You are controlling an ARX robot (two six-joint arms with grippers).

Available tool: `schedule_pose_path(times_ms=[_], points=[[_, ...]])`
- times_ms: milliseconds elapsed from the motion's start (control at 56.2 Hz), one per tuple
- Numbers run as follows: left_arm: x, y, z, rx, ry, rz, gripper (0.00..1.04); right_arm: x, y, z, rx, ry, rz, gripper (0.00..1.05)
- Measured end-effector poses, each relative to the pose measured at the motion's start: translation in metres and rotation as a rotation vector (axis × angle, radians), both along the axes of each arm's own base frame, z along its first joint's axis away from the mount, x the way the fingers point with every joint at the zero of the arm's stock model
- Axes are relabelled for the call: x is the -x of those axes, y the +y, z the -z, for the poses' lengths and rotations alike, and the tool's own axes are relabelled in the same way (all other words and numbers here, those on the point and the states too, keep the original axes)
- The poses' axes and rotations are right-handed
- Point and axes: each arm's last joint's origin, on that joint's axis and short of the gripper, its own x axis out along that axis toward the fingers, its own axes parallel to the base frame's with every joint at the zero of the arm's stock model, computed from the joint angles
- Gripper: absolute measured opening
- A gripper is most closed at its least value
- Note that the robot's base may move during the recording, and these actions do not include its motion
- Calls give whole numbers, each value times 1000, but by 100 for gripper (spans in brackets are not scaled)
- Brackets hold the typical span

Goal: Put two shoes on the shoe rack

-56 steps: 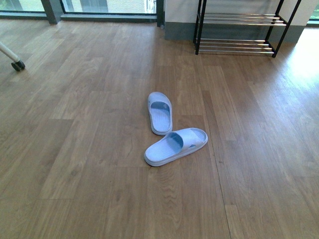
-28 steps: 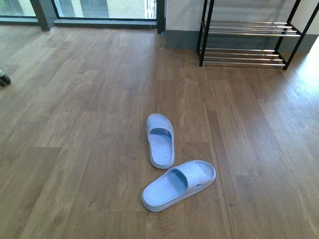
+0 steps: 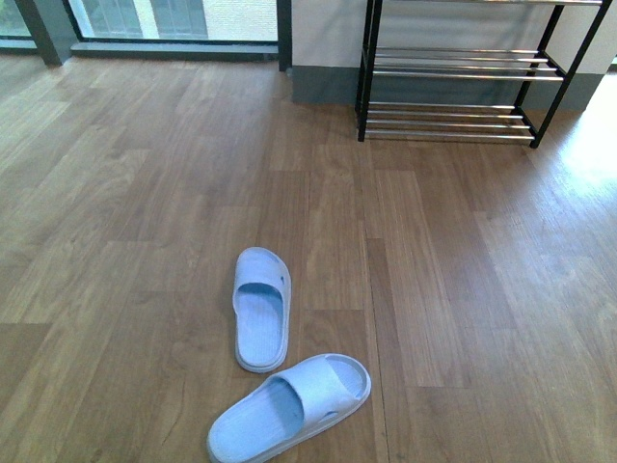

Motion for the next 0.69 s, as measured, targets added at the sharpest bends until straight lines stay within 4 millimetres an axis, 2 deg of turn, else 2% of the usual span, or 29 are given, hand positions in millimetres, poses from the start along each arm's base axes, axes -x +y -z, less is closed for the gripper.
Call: schedule_pose_path(times_ms=[569,694], points=[[0,0,0,4,10,-14,95,0,0,0,0,-1,0,95],[-7,-3,3,118,416,-243,95,0,0,0,0,-1,-1,95]])
